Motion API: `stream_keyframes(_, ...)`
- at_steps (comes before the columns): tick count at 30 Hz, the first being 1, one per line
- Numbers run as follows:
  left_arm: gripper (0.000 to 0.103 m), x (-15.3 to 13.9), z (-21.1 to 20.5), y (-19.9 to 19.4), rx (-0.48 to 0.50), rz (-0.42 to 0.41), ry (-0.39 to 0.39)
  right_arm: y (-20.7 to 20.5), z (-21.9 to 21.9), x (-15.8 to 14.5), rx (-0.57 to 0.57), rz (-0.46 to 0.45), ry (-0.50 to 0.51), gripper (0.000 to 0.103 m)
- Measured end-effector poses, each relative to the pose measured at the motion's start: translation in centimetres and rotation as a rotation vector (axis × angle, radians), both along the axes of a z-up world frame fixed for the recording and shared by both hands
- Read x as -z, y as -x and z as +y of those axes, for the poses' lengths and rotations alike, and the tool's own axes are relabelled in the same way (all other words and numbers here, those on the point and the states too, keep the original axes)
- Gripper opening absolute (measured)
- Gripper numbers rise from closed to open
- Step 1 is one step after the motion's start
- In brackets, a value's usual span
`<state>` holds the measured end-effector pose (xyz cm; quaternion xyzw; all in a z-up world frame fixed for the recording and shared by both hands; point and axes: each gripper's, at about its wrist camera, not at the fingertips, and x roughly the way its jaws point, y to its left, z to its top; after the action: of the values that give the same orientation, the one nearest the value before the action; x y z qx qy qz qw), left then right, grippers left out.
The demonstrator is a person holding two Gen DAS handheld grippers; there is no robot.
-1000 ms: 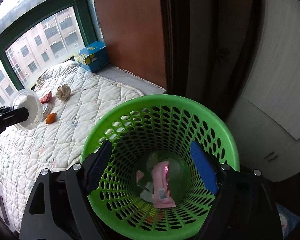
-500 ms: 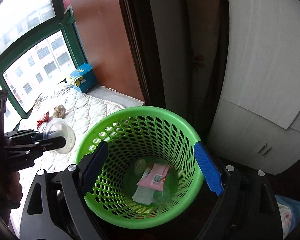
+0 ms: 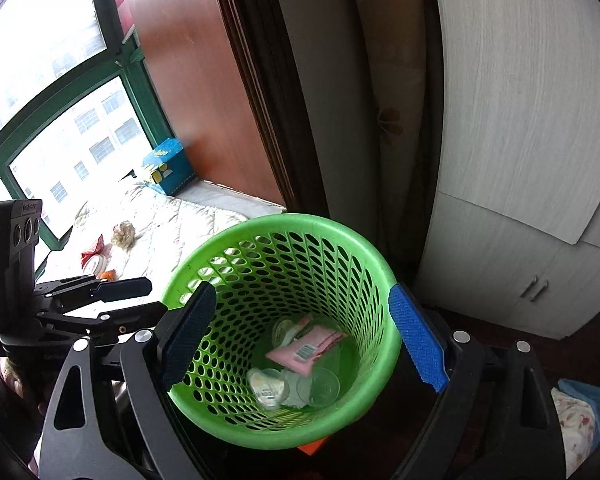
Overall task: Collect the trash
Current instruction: 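Grasp the white cup lid with the left tool while the right tool grasps the orange sponge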
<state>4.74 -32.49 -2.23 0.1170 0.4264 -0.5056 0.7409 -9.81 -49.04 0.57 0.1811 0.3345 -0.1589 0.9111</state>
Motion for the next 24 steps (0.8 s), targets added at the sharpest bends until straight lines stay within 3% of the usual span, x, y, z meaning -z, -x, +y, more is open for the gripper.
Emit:
stream_keyframes(8,0.057,-1.0,6.2,-3.2,-0.16,-0.067,-0.031,-2.0,2.6,-0.1,-0.074,0.0,0.002,0.09)
stream_keyframes(16,0.058,-1.2,14.4,-9.3,-0.377,-0.11,-0.081,-6.2,7.1,-0.1,-0.197,0.014,0.01,0.09)
stream_keyframes(24,0.07,0.3,22.1,-15.7,-0.585,-0.12,-0.16,-10.7,12.3,0.2,-0.317,0.027,0.002,0.09)
